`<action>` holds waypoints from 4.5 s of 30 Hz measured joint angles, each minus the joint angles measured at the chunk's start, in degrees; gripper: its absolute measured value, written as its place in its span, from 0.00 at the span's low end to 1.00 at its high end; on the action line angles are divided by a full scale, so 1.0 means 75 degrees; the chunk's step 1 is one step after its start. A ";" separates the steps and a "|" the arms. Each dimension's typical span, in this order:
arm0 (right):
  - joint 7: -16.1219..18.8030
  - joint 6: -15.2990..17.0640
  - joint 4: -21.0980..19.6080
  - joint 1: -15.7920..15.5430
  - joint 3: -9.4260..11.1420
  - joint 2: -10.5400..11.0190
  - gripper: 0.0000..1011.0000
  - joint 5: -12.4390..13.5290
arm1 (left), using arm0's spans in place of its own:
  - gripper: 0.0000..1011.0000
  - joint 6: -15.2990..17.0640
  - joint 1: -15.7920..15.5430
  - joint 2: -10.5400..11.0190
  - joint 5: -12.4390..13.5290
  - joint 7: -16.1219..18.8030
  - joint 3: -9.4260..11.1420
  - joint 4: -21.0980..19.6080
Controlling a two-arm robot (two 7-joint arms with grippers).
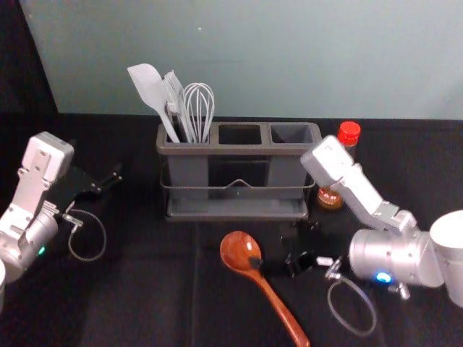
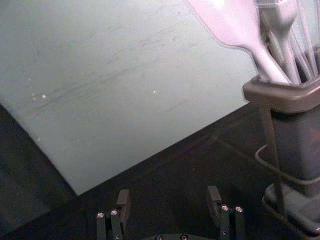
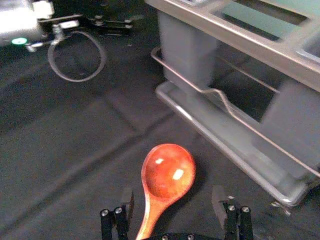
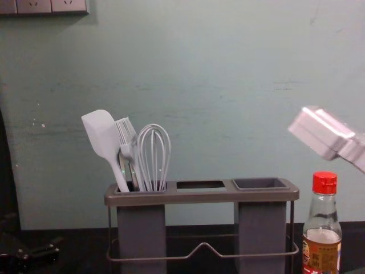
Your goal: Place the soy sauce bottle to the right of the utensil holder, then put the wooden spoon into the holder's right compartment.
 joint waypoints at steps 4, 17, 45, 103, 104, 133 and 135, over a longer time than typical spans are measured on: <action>0.0015 -0.0157 0.0099 -0.0073 0.0142 0.0016 0.99 0.0195 | 0.99 0.0000 0.0000 -0.0001 0.0000 0.0000 0.0001 0.0000; -0.0648 0.0151 -0.0202 -0.0173 0.0017 -0.0168 0.99 0.0214 | 0.99 0.0000 0.0000 -0.0001 0.0000 0.0000 0.0000 0.0000; -0.1998 0.0857 0.0547 -0.0149 -0.0186 -0.1898 0.99 -0.0748 | 0.99 0.0000 0.0000 -0.0001 0.0000 0.0000 -0.0001 0.0000; -0.1269 0.1641 0.1054 0.0099 -0.0102 -0.2487 0.99 -0.1754 | 0.99 0.0001 0.0000 -0.0001 0.0000 0.0000 0.0000 0.0000; -0.1267 0.1641 0.1052 0.0090 -0.0098 -0.2491 0.99 -0.1767 | 0.99 0.0001 0.0000 -0.0001 0.0000 0.0000 0.0000 -0.0001; -0.1235 0.1673 0.0950 -0.0106 0.0036 -0.2715 0.84 -0.2383 | 0.99 0.0001 0.0000 -0.0002 0.0000 -0.0001 0.0000 -0.0001; -0.1211 0.1679 0.0942 -0.0109 0.0045 -0.2721 0.83 -0.2404 | 0.99 0.0001 0.0000 -0.0001 0.0000 0.0000 0.0000 -0.0001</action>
